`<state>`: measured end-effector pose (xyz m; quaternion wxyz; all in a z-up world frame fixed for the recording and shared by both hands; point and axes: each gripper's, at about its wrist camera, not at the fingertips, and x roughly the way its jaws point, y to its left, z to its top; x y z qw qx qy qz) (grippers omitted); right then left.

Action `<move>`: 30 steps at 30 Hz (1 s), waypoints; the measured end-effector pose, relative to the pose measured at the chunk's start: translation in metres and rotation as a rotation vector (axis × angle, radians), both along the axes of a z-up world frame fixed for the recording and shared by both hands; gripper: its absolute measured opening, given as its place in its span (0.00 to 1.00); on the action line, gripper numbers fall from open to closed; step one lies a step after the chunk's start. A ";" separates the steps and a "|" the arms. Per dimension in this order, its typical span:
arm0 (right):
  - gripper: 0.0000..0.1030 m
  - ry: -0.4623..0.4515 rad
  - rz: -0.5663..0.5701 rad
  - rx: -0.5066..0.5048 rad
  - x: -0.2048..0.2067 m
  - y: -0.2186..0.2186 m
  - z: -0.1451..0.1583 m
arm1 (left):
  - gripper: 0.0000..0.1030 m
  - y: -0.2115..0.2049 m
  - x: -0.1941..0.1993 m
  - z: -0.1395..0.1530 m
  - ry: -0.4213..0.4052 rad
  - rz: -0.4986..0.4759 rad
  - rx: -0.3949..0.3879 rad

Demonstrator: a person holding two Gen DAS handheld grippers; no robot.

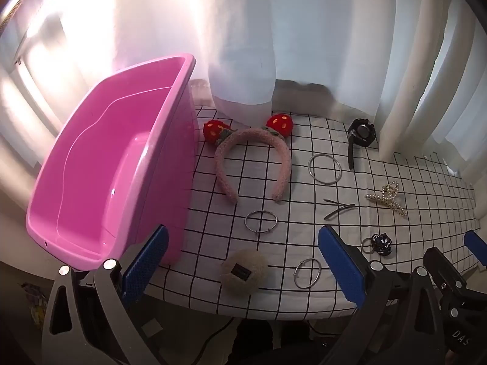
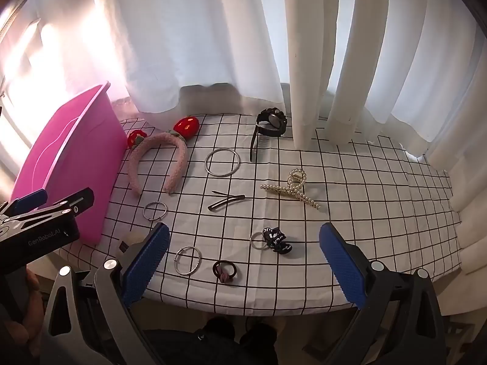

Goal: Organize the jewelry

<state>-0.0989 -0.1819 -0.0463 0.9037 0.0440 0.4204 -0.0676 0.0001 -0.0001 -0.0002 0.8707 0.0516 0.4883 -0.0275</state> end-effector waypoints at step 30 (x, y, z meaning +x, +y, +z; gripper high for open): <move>0.92 0.001 0.009 0.004 0.004 0.001 -0.004 | 0.94 0.006 0.003 -0.002 -0.007 0.016 0.002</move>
